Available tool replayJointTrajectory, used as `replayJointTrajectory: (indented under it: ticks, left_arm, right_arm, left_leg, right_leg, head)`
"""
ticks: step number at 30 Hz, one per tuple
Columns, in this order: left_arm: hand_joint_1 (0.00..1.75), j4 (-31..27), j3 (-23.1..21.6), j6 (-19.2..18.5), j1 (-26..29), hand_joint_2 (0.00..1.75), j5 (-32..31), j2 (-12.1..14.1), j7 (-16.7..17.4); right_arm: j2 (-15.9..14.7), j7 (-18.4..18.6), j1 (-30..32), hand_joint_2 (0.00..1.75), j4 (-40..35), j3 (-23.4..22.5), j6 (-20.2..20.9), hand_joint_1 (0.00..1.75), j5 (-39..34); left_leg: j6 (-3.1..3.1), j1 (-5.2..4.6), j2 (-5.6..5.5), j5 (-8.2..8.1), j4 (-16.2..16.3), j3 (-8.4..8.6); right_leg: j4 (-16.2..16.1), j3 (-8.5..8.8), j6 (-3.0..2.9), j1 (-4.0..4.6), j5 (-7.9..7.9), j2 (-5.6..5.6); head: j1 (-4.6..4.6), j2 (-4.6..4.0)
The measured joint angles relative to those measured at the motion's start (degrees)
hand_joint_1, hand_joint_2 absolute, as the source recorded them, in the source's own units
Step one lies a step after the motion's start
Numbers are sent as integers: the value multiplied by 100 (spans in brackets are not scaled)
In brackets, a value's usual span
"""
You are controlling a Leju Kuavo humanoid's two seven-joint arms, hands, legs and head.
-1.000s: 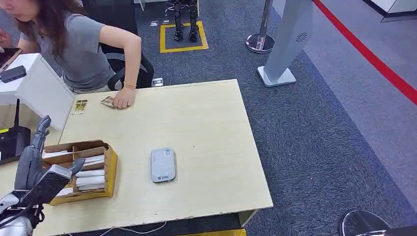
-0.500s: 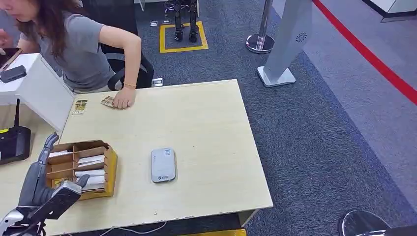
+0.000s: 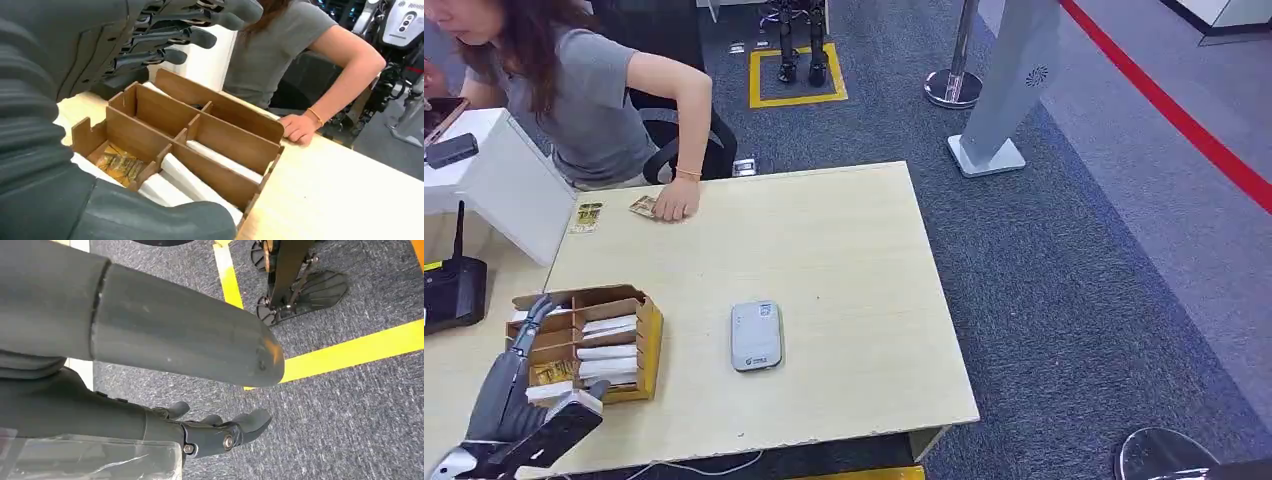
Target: Pass the card to the sensor for recognition and then transmit it.
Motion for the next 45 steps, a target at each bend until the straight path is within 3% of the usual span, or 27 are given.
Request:
replayJointTrajectory:
  ticks: [16,34,45]
  left_arm:
    - [0,0,-81,321,111,175,-1386,251,302]
    - [0,26,-378,291,24,175,-1598,391,304]
    - [0,118,-940,-328,-511,175,-1147,533,127]
  right_arm:
    - [0,-7,-1,0,-2,-2,7,0,37]
    - [0,-42,-3,0,-2,-2,13,0,83]
    - [-24,-59,-10,0,-4,-2,4,0,133]
  left_leg:
    - [0,1,0,0,0,0]
    - [0,1,0,0,0,1]
    - [0,1,0,1,0,1]
  right_leg:
    - [0,-1,0,0,0,0]
    - [0,-1,0,0,0,0]
    - [0,0,-1,0,1,0]
  head:
    - [0,0]
    - [0,0]
    - [2,0]
